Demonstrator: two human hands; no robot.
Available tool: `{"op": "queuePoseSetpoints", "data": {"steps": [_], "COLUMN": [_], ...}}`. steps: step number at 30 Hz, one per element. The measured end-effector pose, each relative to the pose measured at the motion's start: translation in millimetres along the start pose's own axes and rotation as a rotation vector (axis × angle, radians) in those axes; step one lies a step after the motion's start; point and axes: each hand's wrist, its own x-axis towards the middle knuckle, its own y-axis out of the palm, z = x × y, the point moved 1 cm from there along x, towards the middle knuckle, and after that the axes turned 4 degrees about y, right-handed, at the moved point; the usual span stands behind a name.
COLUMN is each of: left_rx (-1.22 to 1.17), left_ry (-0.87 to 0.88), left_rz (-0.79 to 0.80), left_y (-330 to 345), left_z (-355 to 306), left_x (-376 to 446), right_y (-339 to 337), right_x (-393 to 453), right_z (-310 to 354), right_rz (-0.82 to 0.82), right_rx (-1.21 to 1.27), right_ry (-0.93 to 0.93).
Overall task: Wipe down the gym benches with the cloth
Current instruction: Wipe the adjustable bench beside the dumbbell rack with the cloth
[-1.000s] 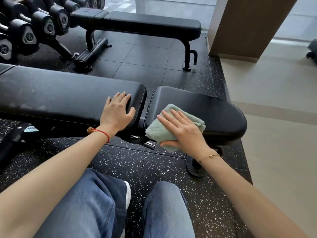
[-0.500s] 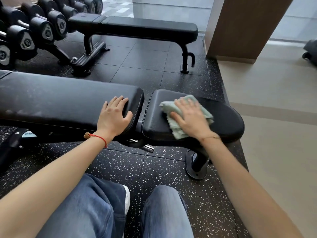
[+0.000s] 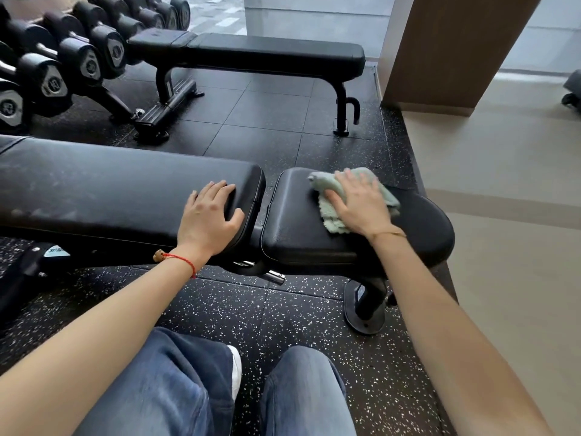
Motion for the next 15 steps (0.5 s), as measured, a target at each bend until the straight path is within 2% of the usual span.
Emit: {"op": "queuePoseSetpoints", "data": {"steps": [3,6,8,10,13,15], "left_rx": [-0.003,0.004,0.002,-0.001,-0.014,-0.016], "left_ry": [0.009,0.020,0.018,0.010,-0.003,-0.002], "left_rz": [0.000,0.001,0.006,0.001,-0.002,-0.005], "left_y": [-0.2,1.0,1.7,1.6,1.6,1.6], "left_z": [2.0,3.4,3.7,2.5,0.8,2.0], "left_x": [-0.4,-0.1,-0.1,0.2,0.3,0.4], "right_y": [3.6,0.4,-2.3,-5.1,-3.0,3.9], "right_x": [-27.5,-81.5,-83.1,-49.2,9.6,19.1], "right_z": [31.0,16.6,-4.2,-11.8,17.5,50.9], "right_rz": [0.024,0.020,0.032,0.033,0.065,0.083], "right_rx": [0.058,0.148,0.165,0.165,0.068,0.048], "right_ry": [-0.238,-0.441,-0.423,-0.287,-0.123,-0.175]}}
